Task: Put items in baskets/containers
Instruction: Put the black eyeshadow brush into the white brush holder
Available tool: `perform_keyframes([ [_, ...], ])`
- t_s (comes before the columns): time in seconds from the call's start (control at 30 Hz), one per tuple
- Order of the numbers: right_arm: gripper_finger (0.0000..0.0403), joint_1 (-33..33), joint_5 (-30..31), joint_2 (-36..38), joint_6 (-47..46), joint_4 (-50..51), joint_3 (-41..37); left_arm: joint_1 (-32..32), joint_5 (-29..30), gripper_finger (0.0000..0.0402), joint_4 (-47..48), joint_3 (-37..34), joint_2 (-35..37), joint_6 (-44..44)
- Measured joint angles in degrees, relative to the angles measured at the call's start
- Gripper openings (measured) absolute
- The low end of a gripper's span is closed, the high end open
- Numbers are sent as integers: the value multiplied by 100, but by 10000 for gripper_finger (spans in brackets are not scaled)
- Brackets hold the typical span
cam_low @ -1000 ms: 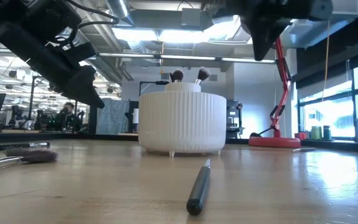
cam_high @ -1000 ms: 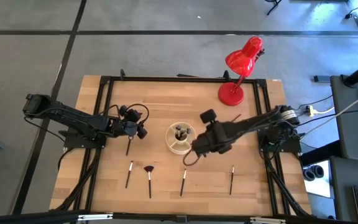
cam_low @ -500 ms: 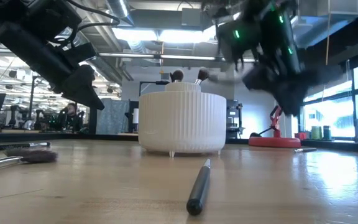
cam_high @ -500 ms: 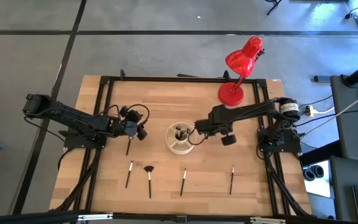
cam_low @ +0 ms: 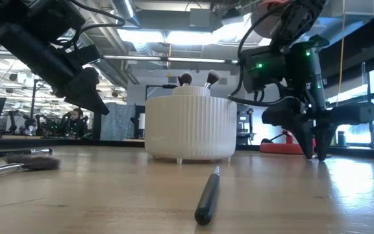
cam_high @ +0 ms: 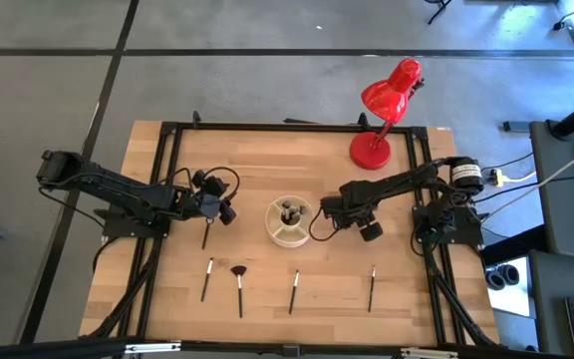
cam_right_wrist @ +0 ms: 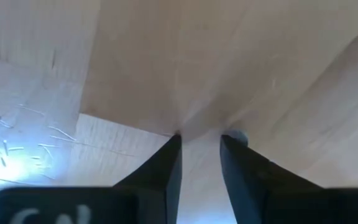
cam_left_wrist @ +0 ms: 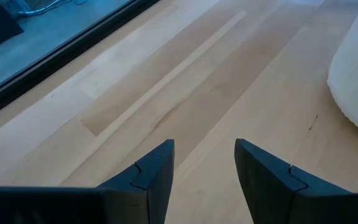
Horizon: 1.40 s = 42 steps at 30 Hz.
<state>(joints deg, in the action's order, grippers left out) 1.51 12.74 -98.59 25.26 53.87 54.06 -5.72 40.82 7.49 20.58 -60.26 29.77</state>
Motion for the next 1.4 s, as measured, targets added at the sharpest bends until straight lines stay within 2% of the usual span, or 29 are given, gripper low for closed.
perform_keyframes([
  [0.2, 105, 35, 160, 44, 34, 228, 162, 0, 2, 164, 0, 0, -1, 3],
  [0.37, 105, 40, 141, 428, 75, 550, 434, 0, 59, 164, 0, 0, 1, -4],
  [0.6, 105, 959, -588, 1119, -127, -482, -88, 0, 107, 164, 2, 0, 1, -56],
  [0.73, 105, 1464, -1007, 1169, -207, -913, -446, 0, 47, 164, 2, 0, 0, -52],
  [0.9, 105, 1694, -1598, 1161, 3, -1528, -835, 0, 11, 164, 2, 0, -1, -47],
  [1.27, 103, 1708, -1640, 1180, 85, -1764, -1149, 0, 148, 164, 2, 0, 0, -52],
  [1.4, 81, 1708, -1640, 1180, 217, -1817, -1221, 0, 149, 164, 2, 0, 1, -54],
])
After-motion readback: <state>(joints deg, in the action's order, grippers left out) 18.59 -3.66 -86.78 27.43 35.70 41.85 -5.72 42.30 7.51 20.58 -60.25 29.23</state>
